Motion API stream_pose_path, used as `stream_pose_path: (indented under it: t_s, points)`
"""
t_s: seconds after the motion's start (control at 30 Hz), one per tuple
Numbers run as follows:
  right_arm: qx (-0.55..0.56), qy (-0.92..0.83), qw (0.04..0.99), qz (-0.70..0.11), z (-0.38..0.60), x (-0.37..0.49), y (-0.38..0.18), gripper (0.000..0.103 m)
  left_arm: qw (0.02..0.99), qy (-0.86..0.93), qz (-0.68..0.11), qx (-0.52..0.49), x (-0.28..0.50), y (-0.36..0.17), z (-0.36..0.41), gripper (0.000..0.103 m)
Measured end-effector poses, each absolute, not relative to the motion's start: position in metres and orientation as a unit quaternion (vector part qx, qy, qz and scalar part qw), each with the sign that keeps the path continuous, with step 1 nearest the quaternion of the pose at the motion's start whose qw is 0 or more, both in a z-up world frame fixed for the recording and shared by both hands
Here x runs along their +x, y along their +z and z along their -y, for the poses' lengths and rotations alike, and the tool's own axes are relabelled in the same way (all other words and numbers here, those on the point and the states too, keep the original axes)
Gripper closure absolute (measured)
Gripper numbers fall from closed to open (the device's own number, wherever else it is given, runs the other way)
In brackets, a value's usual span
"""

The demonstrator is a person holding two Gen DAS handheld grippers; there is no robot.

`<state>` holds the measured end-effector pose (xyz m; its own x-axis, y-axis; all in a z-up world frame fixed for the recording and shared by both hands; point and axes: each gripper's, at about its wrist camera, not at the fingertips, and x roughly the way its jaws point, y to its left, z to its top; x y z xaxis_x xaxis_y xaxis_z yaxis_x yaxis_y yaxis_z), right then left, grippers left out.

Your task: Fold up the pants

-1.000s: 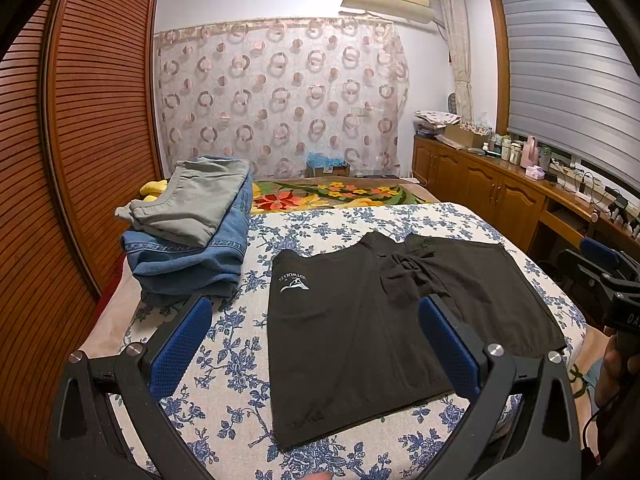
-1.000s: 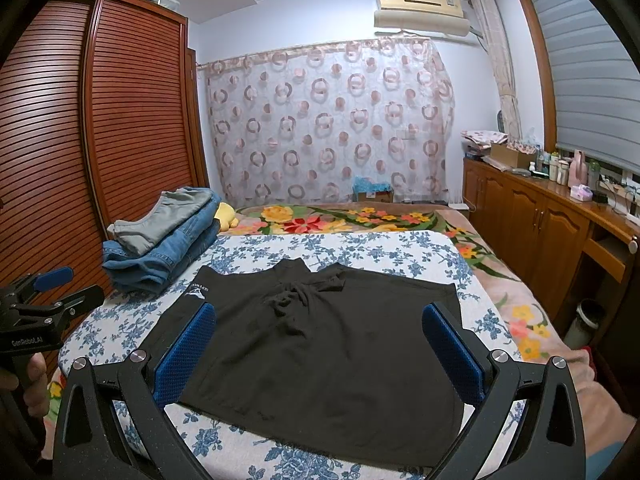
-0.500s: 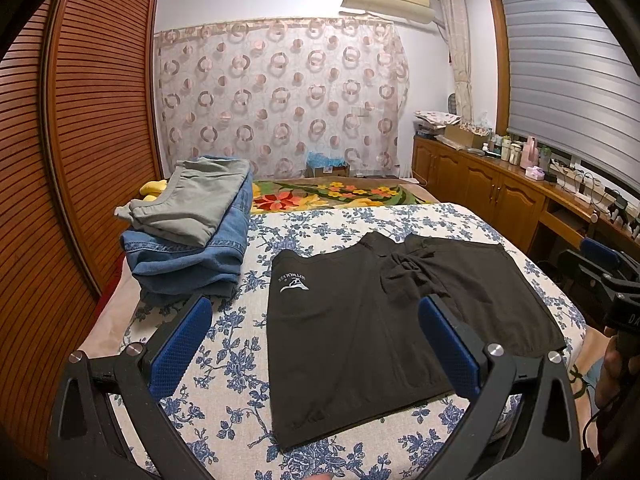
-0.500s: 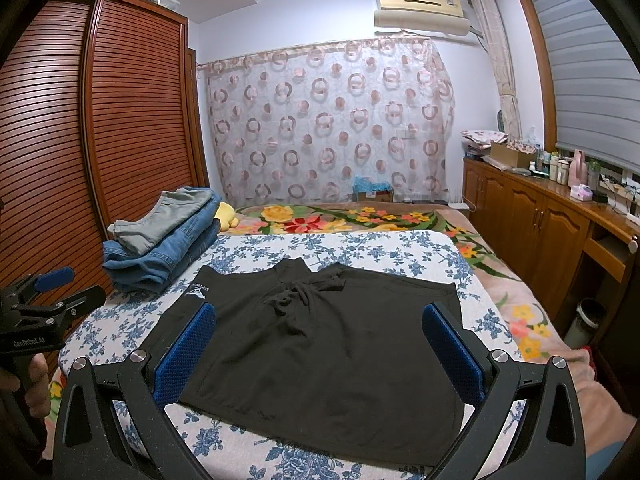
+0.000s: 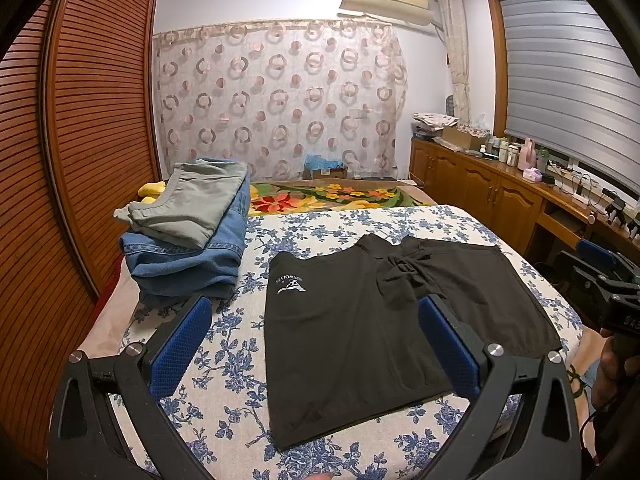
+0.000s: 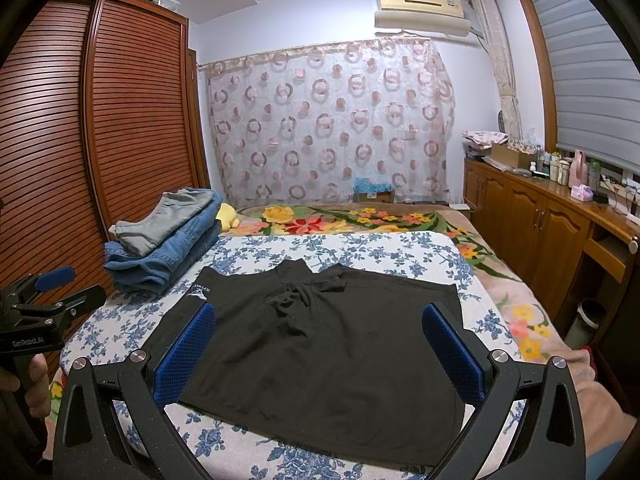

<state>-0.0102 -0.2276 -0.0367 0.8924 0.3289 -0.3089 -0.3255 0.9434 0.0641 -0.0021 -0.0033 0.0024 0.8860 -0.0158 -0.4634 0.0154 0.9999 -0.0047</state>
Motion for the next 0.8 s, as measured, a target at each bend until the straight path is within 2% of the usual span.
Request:
stream_pose_path:
  t_s: [0.8]
  points:
    - [0.005, 0.167, 0.973, -0.157, 0.227, -0.011, -0.037, 0.000, 0.972, -0.010, -0.233, -0.001, -0.010, 0.016, 0.007, 0.000]
